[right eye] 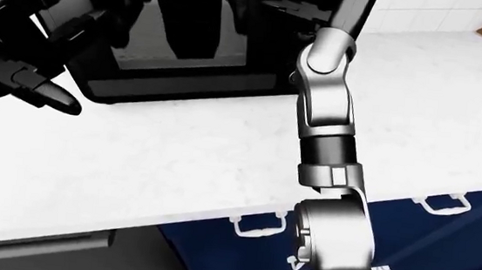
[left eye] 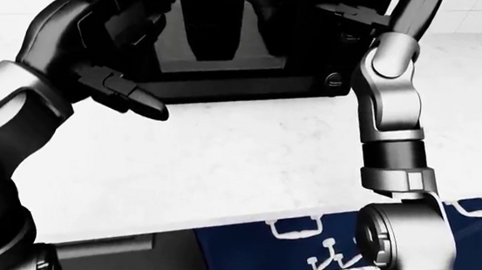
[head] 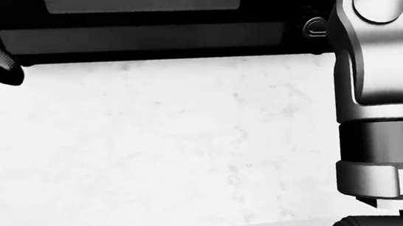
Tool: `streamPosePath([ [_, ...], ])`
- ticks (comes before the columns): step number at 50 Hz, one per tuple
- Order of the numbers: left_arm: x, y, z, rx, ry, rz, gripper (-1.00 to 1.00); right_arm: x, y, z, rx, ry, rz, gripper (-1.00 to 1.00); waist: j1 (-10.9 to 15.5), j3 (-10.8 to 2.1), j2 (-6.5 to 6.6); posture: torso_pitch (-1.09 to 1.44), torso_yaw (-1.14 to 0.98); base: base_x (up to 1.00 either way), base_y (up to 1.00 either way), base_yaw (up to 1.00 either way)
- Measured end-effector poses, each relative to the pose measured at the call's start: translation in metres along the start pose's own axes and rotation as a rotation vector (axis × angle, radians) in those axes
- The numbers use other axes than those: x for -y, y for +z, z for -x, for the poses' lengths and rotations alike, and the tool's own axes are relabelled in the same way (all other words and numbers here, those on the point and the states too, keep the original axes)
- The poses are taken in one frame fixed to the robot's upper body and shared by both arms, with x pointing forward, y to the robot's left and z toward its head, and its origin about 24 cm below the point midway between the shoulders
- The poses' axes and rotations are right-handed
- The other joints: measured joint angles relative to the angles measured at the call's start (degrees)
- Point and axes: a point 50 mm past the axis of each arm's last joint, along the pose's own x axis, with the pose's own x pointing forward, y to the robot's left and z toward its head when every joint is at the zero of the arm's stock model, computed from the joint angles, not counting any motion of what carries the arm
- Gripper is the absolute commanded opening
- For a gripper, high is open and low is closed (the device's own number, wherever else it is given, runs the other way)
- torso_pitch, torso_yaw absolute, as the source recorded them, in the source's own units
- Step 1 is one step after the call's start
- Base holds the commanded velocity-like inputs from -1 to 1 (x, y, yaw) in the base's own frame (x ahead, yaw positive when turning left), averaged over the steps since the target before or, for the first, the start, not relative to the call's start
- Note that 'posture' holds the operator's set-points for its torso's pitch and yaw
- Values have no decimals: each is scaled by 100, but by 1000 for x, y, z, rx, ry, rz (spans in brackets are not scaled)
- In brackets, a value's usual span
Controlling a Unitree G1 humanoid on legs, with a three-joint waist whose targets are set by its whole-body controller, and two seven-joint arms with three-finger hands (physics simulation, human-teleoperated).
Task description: Close the toaster oven door.
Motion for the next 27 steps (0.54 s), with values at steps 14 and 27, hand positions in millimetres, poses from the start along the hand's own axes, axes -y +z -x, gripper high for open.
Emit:
streamPosePath([
  [14,-6,-1,-13,-8,-38,-11,100,2,2,1,8,-11,-1,100,47,-4,-40,0,0,0,0,0],
  [27,-13,-1,-26,-17,-28,-30,100,4,2,-1,10,-26,1,100,46,13,-56,0,0,0,0,0],
])
